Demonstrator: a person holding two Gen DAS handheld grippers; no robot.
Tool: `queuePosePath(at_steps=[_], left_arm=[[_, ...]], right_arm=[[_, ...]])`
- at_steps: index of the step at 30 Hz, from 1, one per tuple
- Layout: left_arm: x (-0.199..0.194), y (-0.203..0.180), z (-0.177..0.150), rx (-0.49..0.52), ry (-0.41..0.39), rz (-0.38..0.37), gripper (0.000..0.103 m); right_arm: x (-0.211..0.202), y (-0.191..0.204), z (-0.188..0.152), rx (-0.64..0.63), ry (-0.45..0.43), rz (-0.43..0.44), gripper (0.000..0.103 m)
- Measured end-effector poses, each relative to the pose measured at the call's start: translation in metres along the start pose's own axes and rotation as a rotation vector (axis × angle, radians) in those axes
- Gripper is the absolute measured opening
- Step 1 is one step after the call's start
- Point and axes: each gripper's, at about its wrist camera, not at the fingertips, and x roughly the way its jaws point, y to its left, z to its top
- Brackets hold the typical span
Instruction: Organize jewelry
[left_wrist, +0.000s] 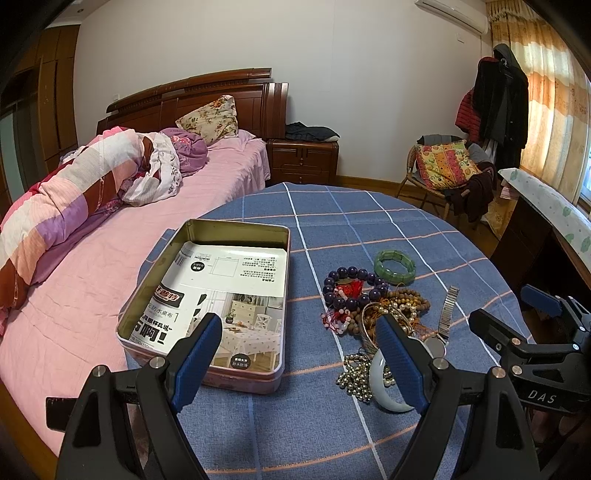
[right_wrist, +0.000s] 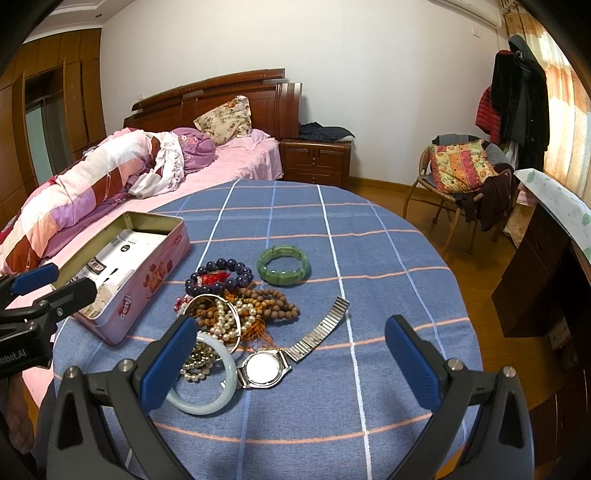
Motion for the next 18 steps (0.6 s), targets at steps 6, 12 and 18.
queuePosePath(at_steps=[6, 12, 18], left_arm=[[0.0, 0.003, 0.0, 0.0, 0.003, 0.002, 0.085], [0.002, 0.004, -0.002, 0.002, 0.01, 0.006, 0.085], [0.01, -0.003, -0.007, 0.007, 0.031, -0.001, 0.085]], right_arm=[[-0.002, -0.003, 0.001, 0.0, 0.001, -0.001, 0.103], [0.005, 0.001, -0.002, 0.003, 0.003, -0.003, 0.103], [0.01, 0.004, -0.01, 0.009, 0.007, -0.012, 0.103]])
